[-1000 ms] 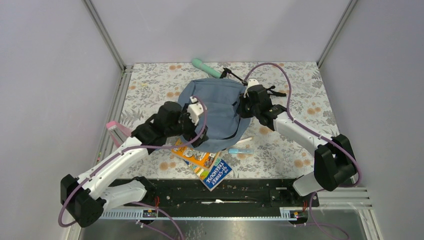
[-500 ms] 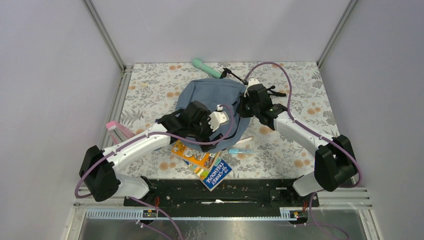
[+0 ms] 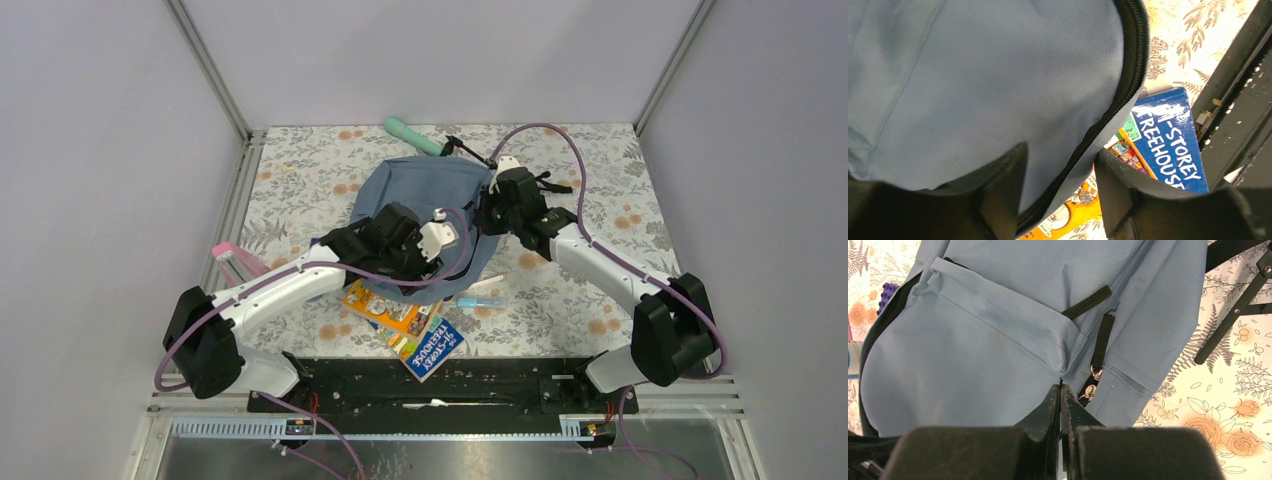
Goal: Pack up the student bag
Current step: Unzip the student bag at the center of the board.
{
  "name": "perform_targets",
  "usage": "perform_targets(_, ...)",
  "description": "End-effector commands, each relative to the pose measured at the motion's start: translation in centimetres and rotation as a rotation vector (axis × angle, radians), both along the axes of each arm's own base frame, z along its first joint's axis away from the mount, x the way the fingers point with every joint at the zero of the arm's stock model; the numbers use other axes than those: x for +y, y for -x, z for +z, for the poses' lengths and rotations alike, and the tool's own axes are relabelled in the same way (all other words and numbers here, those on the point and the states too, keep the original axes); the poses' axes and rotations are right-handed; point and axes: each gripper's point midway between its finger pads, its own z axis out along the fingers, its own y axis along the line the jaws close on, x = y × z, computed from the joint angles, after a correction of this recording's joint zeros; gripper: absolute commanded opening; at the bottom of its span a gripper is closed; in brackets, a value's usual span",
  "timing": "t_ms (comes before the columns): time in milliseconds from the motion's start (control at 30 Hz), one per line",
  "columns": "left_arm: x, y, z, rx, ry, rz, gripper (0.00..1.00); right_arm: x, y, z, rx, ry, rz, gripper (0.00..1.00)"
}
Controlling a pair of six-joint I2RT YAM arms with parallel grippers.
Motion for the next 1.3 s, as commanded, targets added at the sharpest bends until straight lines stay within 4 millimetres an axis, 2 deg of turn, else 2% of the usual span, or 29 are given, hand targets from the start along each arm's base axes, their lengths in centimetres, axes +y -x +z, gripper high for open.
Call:
perform_targets(0,-1.9,0.4,0.6,0.058,0.048,-0.039,0.44,1.1,0.3,3.8,-0.070,-0.079,0.034,0.00)
perform_targets(133,-1.8,-0.1,0.7,0.053,0.039,-0.007,0.13,1.6,0.9,3.6,-0.071,-0.097,0.070,0.00)
perform_targets(200,-1.7,-0.5,0.9,0.037,0.040,0.016,0.02,1.7,1.0,3.4,-0.072,-0.110,0.073,0.00)
perform_targets(233,-1.7,-0.7,1.0,0.027,0.042,0.032,0.00,1.7,1.0,3.3,-0.071,-0.113,0.072,0.00)
perform_targets(467,-2.0,-1.5,1.0,0.025,0.071,0.100,0.00,1.7,1.7,3.6,-0.070,-0.188,0.036,0.00)
perform_targets(533,-2.2,-1.7,1.0,0.031,0.076,0.120,0.00,1.8,1.6,4.3,-0.096,-0.219,0.017,0.00)
perform_targets(833,-2.7,-2.5,0.4,0.064,0.089,0.200,0.00,2.1,3.7,5.2,-0.113,-0.257,-0.020,0.00)
perform_targets(1100,-2.9,-3.2,0.9,0.096,0.162,0.272,0.00,2.4,5.0,4.8,-0.102,-0.245,-0.044,0.00)
perform_targets(1267,-2.9,-3.7,1.5,0.133,0.231,0.293,0.00,3.4,5.9,5.3,-0.097,-0.275,-0.021,0.00)
